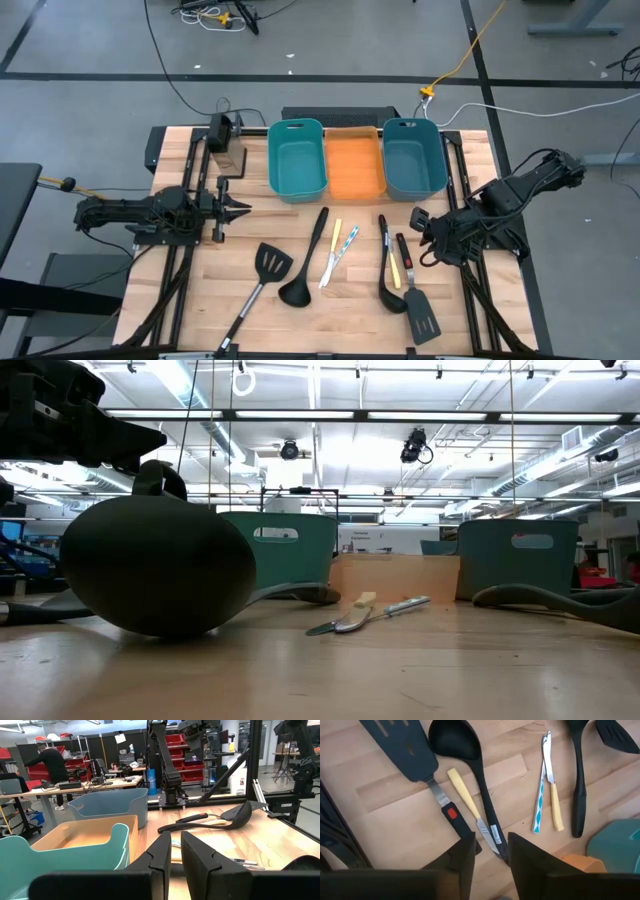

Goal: Pick & Place Kitchen Items
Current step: Put the right black spatula into the green bin

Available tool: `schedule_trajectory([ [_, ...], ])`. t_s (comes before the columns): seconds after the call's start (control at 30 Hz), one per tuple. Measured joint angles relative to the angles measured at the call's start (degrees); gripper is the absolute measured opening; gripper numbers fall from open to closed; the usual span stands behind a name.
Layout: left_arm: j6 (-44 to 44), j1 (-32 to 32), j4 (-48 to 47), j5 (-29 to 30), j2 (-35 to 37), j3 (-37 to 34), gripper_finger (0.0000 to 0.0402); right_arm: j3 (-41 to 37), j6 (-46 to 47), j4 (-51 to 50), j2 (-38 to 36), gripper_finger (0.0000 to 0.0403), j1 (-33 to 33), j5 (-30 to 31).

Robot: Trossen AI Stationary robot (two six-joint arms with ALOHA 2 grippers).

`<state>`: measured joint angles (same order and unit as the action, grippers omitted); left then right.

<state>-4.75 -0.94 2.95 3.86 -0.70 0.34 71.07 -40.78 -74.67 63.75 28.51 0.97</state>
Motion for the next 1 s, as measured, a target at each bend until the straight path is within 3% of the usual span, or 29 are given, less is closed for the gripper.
schedule_trajectory([
  [0.4,0.0,0.0,0.0,0.0,0.0,0.0,0.0049,-1.0,-0.4,0.2,0.0,0.0202,0.0,0.0],
  [1.0,0.0,0.0,0.0,0.0,0.0,0.0,0.0049,-10.7,-3.9,4.4,0.0,0.0236,2.5,0.0],
])
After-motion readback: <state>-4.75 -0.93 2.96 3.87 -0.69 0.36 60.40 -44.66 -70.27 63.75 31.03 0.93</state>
